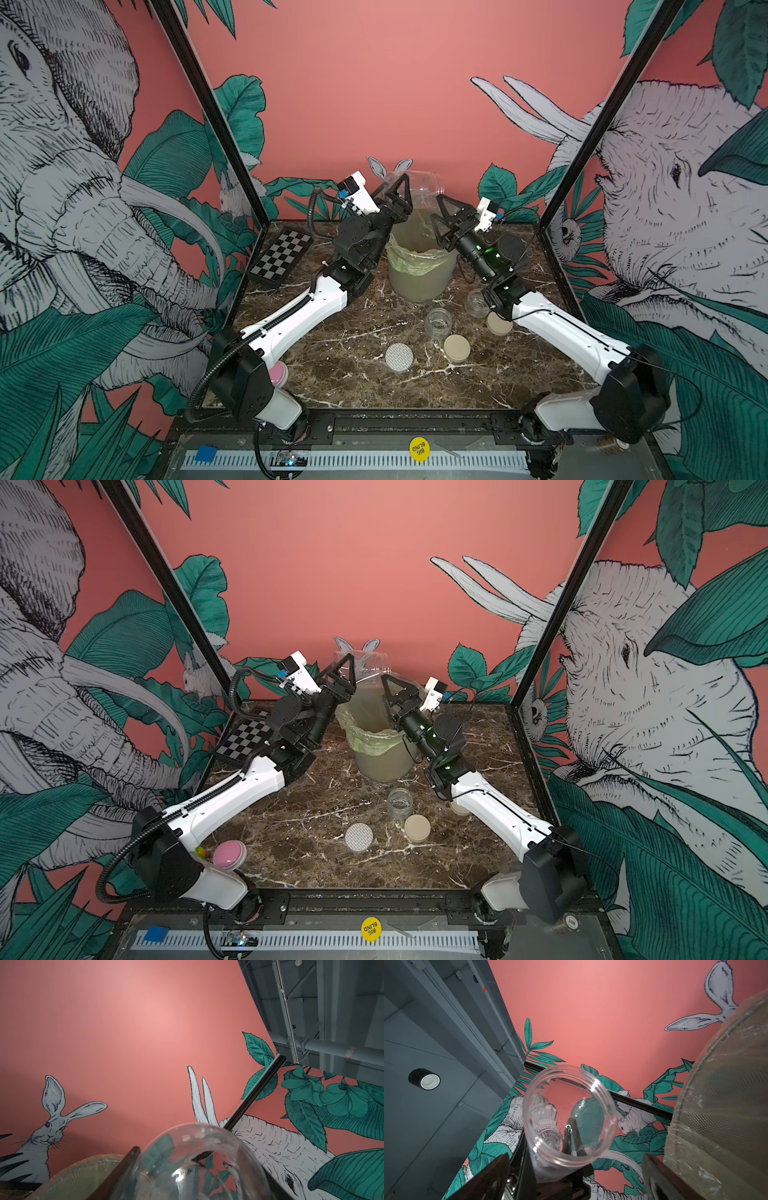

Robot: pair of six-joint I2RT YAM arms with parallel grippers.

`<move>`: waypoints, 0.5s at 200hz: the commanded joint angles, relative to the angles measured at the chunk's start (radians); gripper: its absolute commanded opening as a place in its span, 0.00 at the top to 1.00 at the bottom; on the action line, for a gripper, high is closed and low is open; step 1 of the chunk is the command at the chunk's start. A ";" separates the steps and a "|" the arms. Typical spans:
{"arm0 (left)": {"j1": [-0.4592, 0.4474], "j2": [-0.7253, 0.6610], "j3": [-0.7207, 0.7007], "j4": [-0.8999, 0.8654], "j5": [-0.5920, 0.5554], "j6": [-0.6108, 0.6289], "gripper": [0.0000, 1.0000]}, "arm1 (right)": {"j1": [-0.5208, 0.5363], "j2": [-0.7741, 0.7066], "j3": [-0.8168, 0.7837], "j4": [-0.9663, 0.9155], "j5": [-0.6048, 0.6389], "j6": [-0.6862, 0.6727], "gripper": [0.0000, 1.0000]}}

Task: Empty moldy rice from jars
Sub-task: Place the jar at the center of the board.

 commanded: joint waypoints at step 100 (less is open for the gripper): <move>0.006 0.031 0.044 0.105 0.036 -0.075 0.64 | 0.008 0.065 0.149 0.049 0.030 -0.004 0.02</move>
